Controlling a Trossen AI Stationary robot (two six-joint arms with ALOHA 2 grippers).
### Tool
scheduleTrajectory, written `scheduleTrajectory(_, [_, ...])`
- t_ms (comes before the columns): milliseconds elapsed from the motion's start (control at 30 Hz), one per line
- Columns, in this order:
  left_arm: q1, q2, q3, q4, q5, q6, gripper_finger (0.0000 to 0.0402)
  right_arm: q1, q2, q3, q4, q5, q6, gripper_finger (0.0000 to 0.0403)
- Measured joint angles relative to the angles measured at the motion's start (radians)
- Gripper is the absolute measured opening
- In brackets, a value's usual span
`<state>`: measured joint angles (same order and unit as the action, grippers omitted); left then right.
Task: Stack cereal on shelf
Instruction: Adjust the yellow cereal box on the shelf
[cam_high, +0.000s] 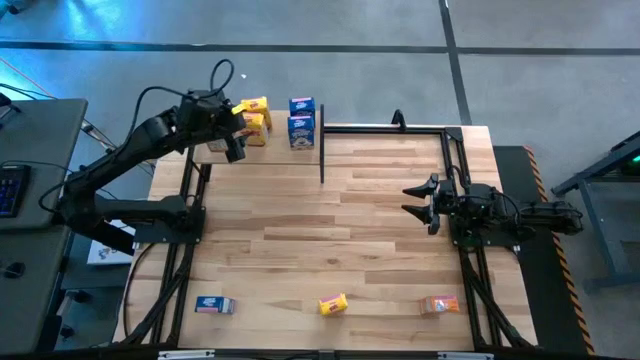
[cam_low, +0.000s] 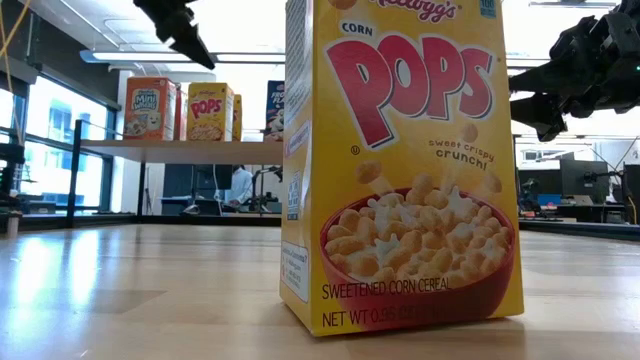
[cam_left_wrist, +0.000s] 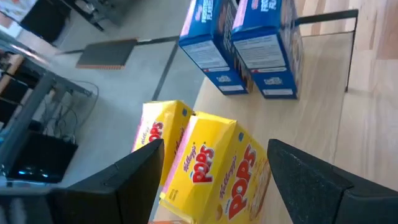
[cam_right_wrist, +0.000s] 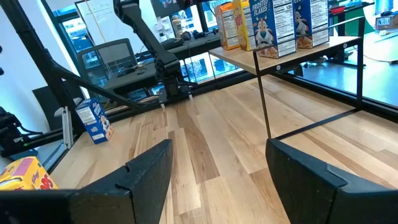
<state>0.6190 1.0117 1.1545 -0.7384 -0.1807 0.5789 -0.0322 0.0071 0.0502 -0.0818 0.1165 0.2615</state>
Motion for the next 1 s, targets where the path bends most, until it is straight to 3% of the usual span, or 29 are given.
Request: scheduleTrajectory(1000, [0.102, 0.130, -0.001, -0.007, 0.049, 0.062, 0.0278, 0.000, 0.000, 0.000, 0.000, 0.000, 0.000, 0.0250])
